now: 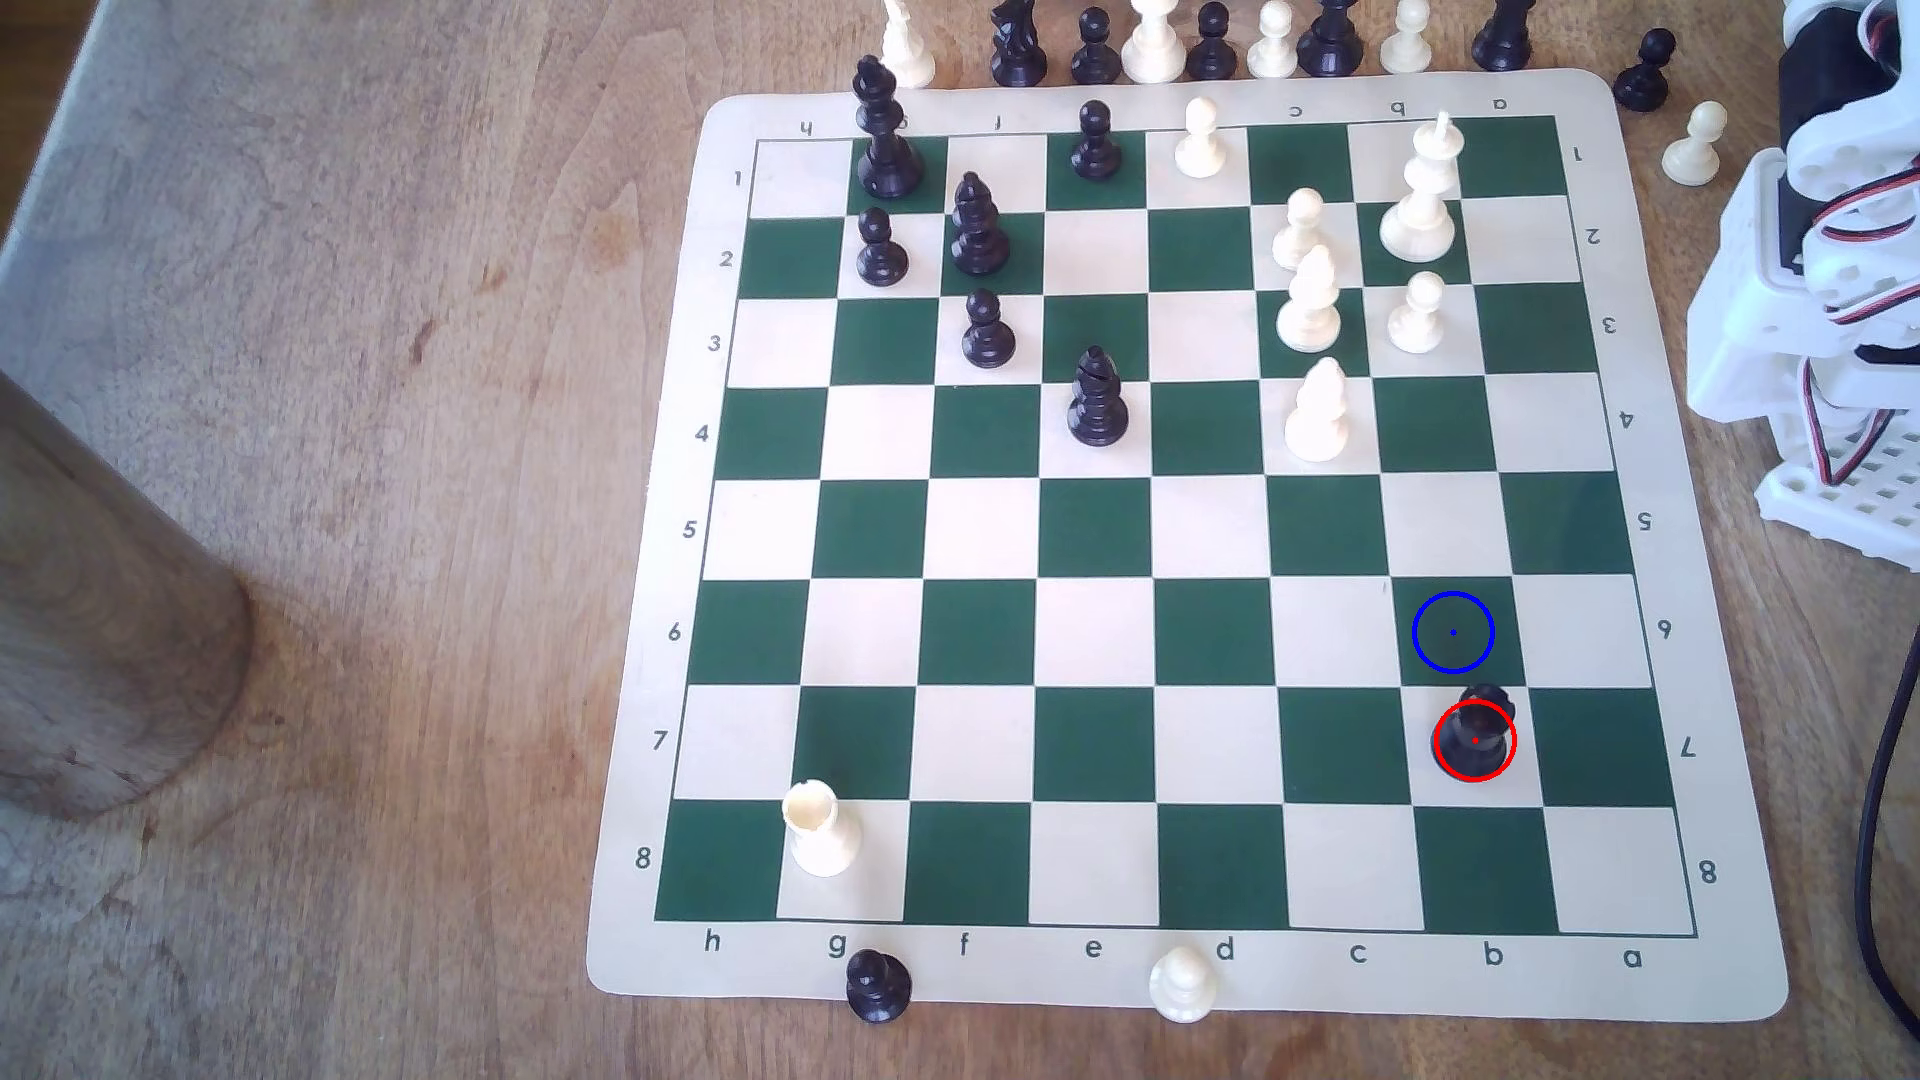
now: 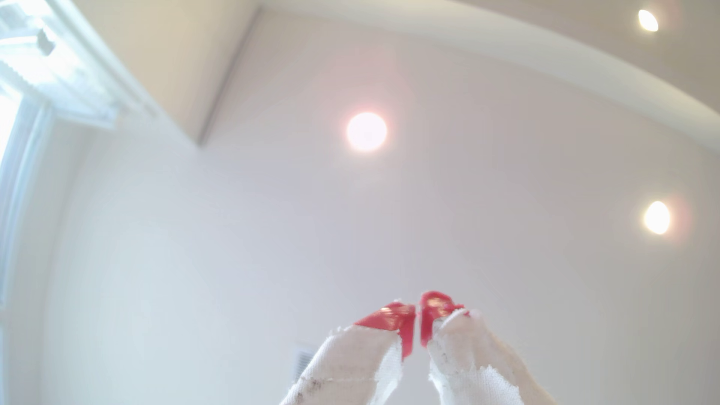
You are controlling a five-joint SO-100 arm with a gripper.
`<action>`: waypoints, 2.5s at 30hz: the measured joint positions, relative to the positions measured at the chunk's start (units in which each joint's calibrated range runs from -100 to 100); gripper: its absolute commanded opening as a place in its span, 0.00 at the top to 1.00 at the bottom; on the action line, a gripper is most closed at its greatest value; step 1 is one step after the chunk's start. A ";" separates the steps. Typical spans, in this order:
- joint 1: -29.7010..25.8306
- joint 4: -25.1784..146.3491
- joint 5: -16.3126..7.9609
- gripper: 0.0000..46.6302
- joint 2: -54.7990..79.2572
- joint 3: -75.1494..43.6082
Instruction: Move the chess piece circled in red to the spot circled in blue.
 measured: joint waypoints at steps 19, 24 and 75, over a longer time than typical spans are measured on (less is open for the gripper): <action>-5.97 69.64 -0.05 1.00 0.25 -14.82; -3.32 103.75 -0.20 1.00 0.34 -25.31; -44.62 171.55 -9.23 0.65 26.81 -25.94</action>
